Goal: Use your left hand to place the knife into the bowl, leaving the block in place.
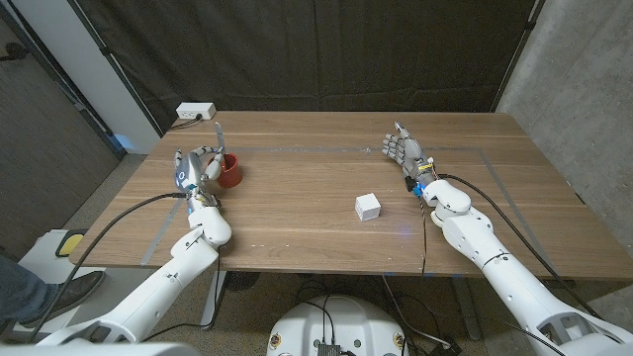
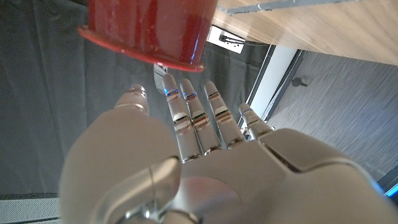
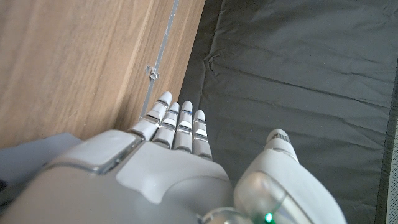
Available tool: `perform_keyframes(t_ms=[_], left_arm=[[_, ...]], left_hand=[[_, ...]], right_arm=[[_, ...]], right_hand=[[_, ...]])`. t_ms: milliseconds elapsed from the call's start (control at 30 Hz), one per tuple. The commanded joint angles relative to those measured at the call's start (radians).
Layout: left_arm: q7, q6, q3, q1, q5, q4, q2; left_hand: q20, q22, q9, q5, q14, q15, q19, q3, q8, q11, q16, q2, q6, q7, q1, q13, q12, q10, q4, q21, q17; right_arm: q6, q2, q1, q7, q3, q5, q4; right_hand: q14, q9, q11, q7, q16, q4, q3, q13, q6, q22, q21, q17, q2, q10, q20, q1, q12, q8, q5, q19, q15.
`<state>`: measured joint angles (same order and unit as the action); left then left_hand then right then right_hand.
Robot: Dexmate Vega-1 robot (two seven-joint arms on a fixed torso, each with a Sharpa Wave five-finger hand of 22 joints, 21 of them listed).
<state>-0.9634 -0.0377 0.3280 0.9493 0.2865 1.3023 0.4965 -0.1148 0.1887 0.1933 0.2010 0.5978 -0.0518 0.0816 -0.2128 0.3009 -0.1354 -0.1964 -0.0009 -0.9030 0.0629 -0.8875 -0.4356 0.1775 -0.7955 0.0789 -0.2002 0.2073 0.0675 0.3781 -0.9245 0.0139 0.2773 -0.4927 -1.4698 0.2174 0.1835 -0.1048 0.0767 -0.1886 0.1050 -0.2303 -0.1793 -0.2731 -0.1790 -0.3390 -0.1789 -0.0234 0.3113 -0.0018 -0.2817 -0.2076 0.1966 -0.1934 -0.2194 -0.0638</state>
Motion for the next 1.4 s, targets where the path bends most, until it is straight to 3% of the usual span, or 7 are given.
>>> perform_keyframes(t_ms=[33, 333, 633, 1067, 1200, 1300, 1400], left_arm=[[0.101, -0.090, -0.055, 0.096, -0.016, 0.239, 0.050], [0.297, -0.188, -0.121, 0.174, -0.065, 0.452, 0.117], [0.425, -0.195, -0.165, 0.213, -0.092, 0.558, 0.158], [0.584, 0.025, -0.216, 0.211, -0.243, 0.511, 0.142], [0.670, 0.132, -0.217, 0.179, -0.338, 0.449, 0.119], [0.704, 0.164, -0.208, 0.160, -0.360, 0.430, 0.111], [0.718, 0.183, -0.196, 0.148, -0.360, 0.425, 0.105]], left_hand=[[-0.014, 0.003, 0.004, 0.008, -0.011, 0.004, 0.005, 0.003, -0.021, 0.007, -0.006, 0.009, 0.048, -0.018, 0.025, 0.007, 0.005, 0.019, 0.019, -0.010, 0.002], [-0.023, 0.004, 0.006, 0.004, -0.050, 0.035, 0.015, 0.006, -0.077, 0.042, 0.000, 0.033, 0.173, -0.032, 0.066, 0.031, -0.003, 0.116, 0.045, -0.016, 0.001], [-0.031, 0.005, 0.009, -0.004, -0.102, 0.053, 0.021, 0.017, -0.115, 0.073, 0.006, 0.043, 0.289, -0.024, 0.106, 0.051, -0.004, 0.213, 0.061, -0.019, 0.000], [-0.029, 0.005, 0.010, -0.006, -0.236, 0.078, 0.015, 0.037, -0.125, 0.120, 0.019, 0.042, 0.475, -0.037, 0.154, 0.091, 0.000, 0.367, 0.063, -0.016, -0.005], [-0.014, 0.004, 0.010, -0.005, -0.267, 0.082, 0.008, 0.042, -0.123, 0.129, 0.020, 0.043, 0.500, -0.045, 0.164, 0.098, 0.001, 0.393, 0.063, -0.013, -0.006], [-0.006, 0.003, 0.009, -0.005, -0.293, 0.087, 0.003, 0.048, -0.121, 0.156, 0.018, 0.044, 0.530, -0.046, 0.176, 0.109, -0.001, 0.435, 0.063, -0.011, -0.008], [-0.009, 0.002, 0.008, -0.004, -0.310, 0.091, 0.000, 0.051, -0.125, 0.157, 0.015, 0.044, 0.573, -0.043, 0.183, 0.120, -0.002, 0.474, 0.060, -0.011, -0.010]], right_arm=[[0.022, 0.000, -0.010, 0.009, -0.008, -0.007, -0.002], [0.043, 0.007, -0.037, 0.005, -0.020, -0.010, -0.025], [0.057, 0.011, -0.057, 0.003, -0.027, -0.013, -0.038], [0.069, 0.014, -0.065, -0.001, -0.024, -0.005, -0.053], [0.072, 0.018, -0.070, -0.008, -0.025, 0.001, -0.068], [0.074, 0.023, -0.078, -0.014, -0.029, 0.003, -0.082], [0.075, 0.028, -0.084, -0.016, -0.034, 0.002, -0.093]], right_hand=[[0.006, 0.005, -0.002, -0.005, -0.002, 0.004, -0.005, -0.004, -0.008, -0.003, 0.006, -0.003, 0.009, 0.006, 0.003, -0.005, -0.005, -0.002, 0.002, -0.007, 0.002], [0.006, 0.005, 0.002, -0.008, -0.002, 0.005, -0.004, -0.004, -0.005, -0.004, 0.009, -0.003, 0.009, 0.006, 0.003, -0.005, -0.005, -0.003, 0.002, -0.008, 0.002], [0.006, 0.005, 0.002, -0.010, -0.002, 0.005, -0.004, -0.004, -0.005, -0.004, 0.012, -0.003, 0.009, 0.006, 0.003, -0.004, -0.005, -0.003, 0.002, -0.008, 0.002], [0.005, 0.005, 0.002, -0.012, -0.001, 0.005, -0.003, -0.005, -0.005, -0.004, 0.016, -0.003, 0.009, 0.004, 0.004, -0.004, -0.004, -0.003, 0.003, -0.009, 0.002], [0.003, 0.005, 0.002, -0.012, 0.000, 0.006, -0.003, -0.005, -0.004, -0.004, 0.017, -0.003, 0.010, 0.004, 0.003, -0.004, -0.003, -0.003, 0.003, -0.009, 0.002], [0.002, 0.005, 0.006, -0.013, 0.001, 0.006, -0.003, -0.005, -0.005, -0.004, 0.018, -0.003, 0.010, 0.002, 0.003, -0.004, -0.003, -0.003, 0.003, -0.009, 0.003], [0.001, 0.005, 0.004, -0.014, 0.001, 0.006, -0.002, -0.005, -0.005, -0.004, 0.019, -0.003, 0.010, 0.002, 0.003, -0.004, -0.003, -0.003, 0.003, -0.010, 0.003]])
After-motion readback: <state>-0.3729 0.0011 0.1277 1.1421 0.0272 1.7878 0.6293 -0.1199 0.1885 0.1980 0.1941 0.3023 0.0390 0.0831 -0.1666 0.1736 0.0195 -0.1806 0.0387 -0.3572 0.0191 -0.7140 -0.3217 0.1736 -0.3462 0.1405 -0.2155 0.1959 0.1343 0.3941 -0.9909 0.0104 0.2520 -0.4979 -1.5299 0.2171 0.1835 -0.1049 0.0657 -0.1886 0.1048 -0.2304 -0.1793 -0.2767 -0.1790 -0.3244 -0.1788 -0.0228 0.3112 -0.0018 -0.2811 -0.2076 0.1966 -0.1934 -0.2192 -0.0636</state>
